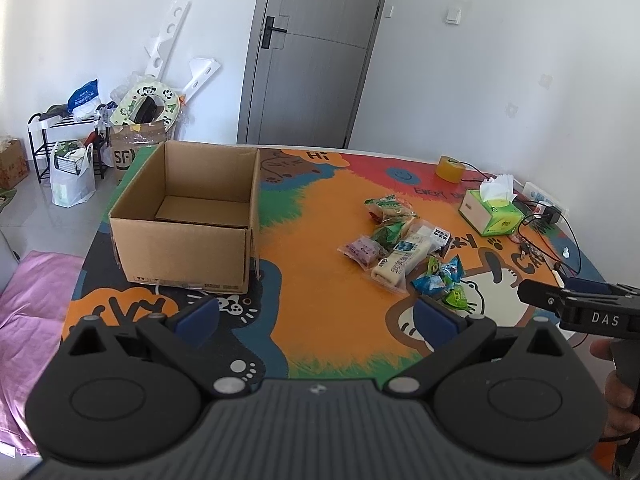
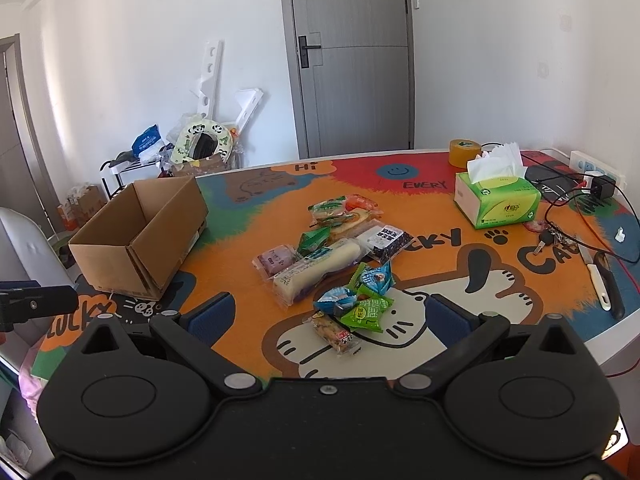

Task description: Organize snacks

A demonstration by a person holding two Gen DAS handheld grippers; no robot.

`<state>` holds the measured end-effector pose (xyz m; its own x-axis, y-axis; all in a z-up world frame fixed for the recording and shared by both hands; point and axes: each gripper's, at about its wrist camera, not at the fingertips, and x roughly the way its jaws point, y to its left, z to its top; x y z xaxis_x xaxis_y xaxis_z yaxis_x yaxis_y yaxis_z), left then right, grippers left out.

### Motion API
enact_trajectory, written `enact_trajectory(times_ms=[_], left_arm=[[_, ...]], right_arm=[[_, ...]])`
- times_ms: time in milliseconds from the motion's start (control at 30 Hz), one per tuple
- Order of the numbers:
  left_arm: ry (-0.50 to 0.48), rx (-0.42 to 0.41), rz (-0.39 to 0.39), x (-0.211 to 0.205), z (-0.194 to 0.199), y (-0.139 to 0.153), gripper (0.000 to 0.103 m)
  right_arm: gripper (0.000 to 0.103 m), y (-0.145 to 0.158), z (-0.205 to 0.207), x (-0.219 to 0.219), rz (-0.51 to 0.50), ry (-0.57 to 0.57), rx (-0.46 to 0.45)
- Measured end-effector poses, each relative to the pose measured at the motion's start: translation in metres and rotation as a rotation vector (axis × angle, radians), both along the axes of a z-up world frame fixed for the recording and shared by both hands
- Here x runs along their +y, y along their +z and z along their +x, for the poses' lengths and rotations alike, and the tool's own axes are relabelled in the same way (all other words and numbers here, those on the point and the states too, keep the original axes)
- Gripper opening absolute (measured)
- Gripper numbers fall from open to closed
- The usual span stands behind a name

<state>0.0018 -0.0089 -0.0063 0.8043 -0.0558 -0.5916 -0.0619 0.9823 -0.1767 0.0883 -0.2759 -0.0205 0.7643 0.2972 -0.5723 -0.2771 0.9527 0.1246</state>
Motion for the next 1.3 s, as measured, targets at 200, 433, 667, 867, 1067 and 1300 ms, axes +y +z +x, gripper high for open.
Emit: enact_trajectory(times_ms=[200, 433, 667, 867, 1067, 1300], left_arm=[[0.019, 0.001, -0.001, 0.003, 0.001, -0.001, 0.103], [0.007, 0.001, 0.001, 0.002, 0.001, -0.003, 0.103], [-0.009, 0.007, -0.002, -0.005, 0.005, -0.006, 0.103], [-0.017, 0.019, 0.006, -0.014, 0.013, -0.008, 0.103], [-0.036, 0.013, 0.015, -0.027, 0.020, -0.012, 0.103], [-0.056, 0.003, -0.011, -0.038, 0.037, -0.023, 0.102]], right_arm=[[0.103, 0.000, 0.000, 0.000, -0.001, -0.003, 0.000], [0.103, -0.002, 0.001, 0.000, -0.002, -0.002, 0.005], [0.103, -0.004, 0.002, -0.001, -0.014, 0.003, 0.002], [0.103, -0.010, 0.007, -0.004, -0.009, -0.005, 0.015], [0.103, -0.015, 0.010, -0.007, -0.029, -0.007, 0.005], [0.103, -0.028, 0.019, -0.019, -0.011, 0.003, 0.015]])
